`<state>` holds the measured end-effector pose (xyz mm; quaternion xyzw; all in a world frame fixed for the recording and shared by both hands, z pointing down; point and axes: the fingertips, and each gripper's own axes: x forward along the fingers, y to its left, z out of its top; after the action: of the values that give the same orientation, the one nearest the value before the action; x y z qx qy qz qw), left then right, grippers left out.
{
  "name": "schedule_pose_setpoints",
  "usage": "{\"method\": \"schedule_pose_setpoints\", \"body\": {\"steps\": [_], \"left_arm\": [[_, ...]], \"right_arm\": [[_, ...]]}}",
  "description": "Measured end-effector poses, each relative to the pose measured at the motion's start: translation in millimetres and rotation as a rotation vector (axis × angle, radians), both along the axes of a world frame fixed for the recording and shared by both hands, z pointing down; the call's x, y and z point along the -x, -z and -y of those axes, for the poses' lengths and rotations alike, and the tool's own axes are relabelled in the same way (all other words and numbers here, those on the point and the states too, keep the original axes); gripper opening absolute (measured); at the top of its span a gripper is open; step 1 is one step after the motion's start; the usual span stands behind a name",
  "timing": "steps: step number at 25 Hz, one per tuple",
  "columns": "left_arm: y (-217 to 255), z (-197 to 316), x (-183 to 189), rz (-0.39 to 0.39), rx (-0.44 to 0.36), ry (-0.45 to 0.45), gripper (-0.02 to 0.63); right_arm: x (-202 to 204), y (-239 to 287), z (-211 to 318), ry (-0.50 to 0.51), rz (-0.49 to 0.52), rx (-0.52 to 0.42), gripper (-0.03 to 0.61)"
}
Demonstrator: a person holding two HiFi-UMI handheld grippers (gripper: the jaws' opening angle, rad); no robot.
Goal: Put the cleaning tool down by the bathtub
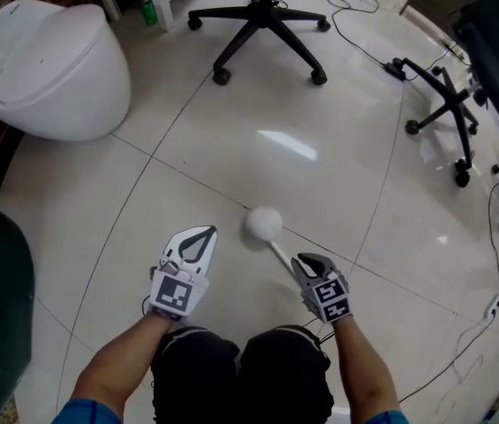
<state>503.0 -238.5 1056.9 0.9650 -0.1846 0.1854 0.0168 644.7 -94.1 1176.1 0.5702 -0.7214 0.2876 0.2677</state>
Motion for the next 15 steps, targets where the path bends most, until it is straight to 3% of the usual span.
{"method": "schedule_pose_setpoints", "body": {"steps": [5, 15], "left_arm": [[-41, -12, -15, 0.029, 0.053, -0.047, 0.003], [-48, -21, -18, 0.024, 0.069, -0.055, 0.003]], "right_arm": [[-2, -57, -6, 0.013, -0.005, 0.097, 0.103], [0, -139, -26, 0.085, -0.049, 0.322, 0.114]]}}
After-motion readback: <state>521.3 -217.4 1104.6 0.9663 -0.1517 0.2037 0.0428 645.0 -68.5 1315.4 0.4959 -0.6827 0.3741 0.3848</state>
